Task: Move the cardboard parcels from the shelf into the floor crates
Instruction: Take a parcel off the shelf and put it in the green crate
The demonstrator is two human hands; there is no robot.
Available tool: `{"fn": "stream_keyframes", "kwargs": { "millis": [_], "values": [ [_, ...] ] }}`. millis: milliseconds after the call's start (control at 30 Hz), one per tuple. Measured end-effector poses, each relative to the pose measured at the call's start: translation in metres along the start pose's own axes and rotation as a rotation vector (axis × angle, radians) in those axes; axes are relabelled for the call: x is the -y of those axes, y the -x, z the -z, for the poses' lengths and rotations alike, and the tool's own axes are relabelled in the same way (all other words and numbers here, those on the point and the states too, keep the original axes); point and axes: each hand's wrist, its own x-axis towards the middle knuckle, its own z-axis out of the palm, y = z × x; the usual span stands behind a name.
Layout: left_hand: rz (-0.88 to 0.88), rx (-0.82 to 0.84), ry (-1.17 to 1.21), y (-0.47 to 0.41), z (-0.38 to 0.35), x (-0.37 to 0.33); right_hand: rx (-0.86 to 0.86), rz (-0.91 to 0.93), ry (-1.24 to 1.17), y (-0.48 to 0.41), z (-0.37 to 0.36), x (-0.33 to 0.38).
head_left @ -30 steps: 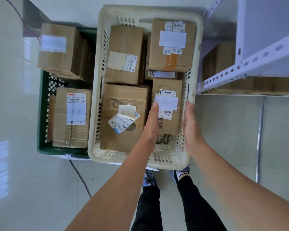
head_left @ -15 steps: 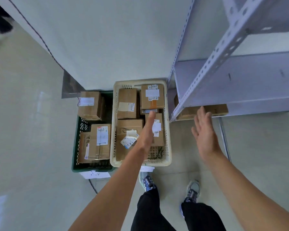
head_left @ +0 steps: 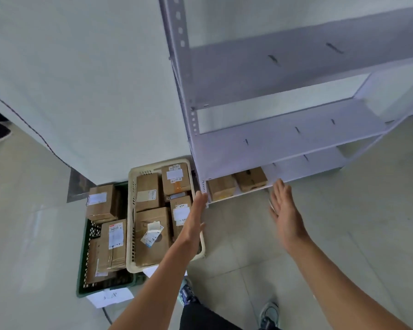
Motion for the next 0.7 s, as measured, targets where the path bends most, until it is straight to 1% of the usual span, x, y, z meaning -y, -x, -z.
{"fn": "stream_keyframes", "kwargs": {
  "millis": [200, 333, 500, 700],
  "values": [
    [0.014, -0.017, 0.022, 0.013, -0.096, 0.011, -0.043, -0.004, -0.081, 0.025, 0.11, 0.002],
    [0.03, 0.004, 0.007, 0.017, -0.148, 0.015, -0.042, -0.02, -0.099, 0.028, 0.159, 0.006],
    [0.058, 0.024, -0.013, 0.007, -0.185, 0.016, -0.073, -0.038, -0.129, 0.012, 0.192, 0.011],
    [0.152, 0.002, -0.009, -0.043, -0.209, 0.015, -0.084, -0.104, -0.121, -0.028, 0.213, 0.015]
  ]
}}
